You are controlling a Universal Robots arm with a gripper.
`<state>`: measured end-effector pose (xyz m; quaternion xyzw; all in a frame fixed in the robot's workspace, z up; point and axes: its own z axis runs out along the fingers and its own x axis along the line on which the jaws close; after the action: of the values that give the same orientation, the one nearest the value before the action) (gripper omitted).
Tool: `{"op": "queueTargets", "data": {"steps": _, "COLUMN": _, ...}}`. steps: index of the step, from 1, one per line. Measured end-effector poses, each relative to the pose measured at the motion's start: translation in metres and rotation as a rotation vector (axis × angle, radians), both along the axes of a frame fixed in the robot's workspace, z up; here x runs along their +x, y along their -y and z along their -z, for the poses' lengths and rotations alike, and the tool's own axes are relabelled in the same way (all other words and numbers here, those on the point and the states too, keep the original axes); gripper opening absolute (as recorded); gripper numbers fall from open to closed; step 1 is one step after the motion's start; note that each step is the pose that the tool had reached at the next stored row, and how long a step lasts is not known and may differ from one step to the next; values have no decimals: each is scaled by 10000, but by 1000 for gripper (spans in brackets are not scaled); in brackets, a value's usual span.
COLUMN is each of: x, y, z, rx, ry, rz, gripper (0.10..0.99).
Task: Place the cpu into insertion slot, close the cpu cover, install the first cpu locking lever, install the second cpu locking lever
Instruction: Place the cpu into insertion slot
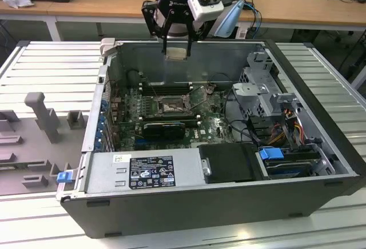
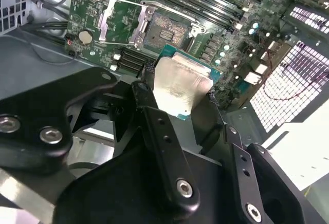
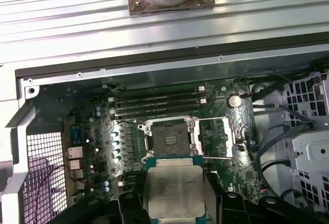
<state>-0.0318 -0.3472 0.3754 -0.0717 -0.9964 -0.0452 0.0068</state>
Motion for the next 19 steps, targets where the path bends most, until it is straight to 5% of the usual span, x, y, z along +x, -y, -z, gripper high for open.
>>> {"op": "queueTargets", "data": {"steps": 19, "x": 0, "y": 0, "z": 5, "rx": 0, "ry": 0, "rz": 1656, "gripper": 529}}
